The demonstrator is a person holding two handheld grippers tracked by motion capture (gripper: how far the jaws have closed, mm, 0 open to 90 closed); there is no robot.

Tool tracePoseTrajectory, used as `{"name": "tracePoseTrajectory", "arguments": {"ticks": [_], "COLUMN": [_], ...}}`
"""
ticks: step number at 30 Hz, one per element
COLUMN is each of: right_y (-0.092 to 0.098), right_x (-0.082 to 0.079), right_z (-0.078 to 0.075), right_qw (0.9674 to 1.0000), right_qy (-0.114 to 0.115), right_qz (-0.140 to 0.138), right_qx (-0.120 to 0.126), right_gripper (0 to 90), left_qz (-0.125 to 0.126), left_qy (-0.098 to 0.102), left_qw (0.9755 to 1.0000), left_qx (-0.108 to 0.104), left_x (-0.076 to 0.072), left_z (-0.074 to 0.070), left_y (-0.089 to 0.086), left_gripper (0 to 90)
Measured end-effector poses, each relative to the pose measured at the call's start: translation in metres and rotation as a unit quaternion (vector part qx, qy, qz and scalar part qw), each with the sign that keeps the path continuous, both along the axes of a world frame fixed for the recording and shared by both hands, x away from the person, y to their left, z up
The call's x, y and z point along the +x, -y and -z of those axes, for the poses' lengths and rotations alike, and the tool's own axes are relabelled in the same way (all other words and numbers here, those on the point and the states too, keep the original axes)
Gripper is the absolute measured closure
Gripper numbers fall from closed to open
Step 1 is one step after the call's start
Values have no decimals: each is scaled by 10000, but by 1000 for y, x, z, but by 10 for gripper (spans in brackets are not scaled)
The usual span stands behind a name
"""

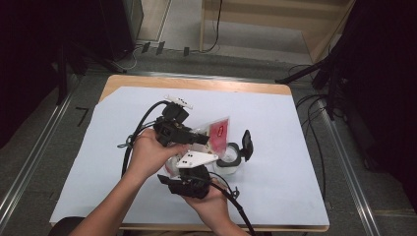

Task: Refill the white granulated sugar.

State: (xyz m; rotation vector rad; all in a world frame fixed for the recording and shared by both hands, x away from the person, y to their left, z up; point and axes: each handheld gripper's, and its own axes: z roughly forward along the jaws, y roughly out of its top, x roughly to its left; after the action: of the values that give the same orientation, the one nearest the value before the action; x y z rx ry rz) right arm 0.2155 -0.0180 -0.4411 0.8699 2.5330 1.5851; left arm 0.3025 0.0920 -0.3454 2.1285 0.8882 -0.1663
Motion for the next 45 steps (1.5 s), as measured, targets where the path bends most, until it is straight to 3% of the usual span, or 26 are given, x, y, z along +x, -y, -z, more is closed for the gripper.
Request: {"name": "tracePoseTrajectory", "arguments": {"ticks": [24, 27, 45], "right_y": [1, 1, 1], "right_x": [1, 1, 1], "right_z": [-2, -2, -2], "right_qw": [9999, 9999, 9999], "right_qy": [-100, -81, -106], "right_qz": [36, 37, 52], "right_qx": [84, 70, 73], "right_gripper": [625, 625, 625], "left_qz": [69, 63, 81], "left_qy": [-20, -55, -35], "left_qw": [9999, 10000, 9999], "left_qx": [118, 49, 84], "left_x": [3, 3, 4], "left_z": [-3, -2, -3], "left_y": [3, 3, 4], "left_gripper": [766, 766, 768]}}
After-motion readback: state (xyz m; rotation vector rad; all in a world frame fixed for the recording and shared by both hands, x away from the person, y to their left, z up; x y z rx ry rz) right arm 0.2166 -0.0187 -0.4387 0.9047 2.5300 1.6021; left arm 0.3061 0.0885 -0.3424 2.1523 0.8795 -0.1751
